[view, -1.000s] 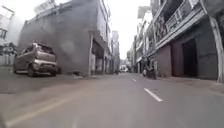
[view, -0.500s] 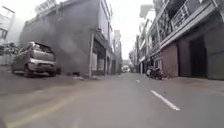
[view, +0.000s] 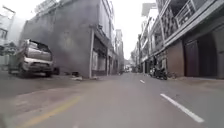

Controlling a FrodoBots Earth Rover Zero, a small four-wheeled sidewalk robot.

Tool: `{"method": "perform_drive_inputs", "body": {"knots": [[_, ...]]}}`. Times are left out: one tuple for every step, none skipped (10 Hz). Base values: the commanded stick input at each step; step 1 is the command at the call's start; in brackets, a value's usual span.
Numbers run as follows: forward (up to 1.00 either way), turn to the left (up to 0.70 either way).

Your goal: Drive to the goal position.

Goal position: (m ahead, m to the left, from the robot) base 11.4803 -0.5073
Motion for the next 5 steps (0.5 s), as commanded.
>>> {"method": "perform_drive_inputs", "body": {"knots": [[1.0,-0.4],[1.0,-0.4],[1.0,-0.4],[1.0,-0.35],[1.0,0.0]]}}
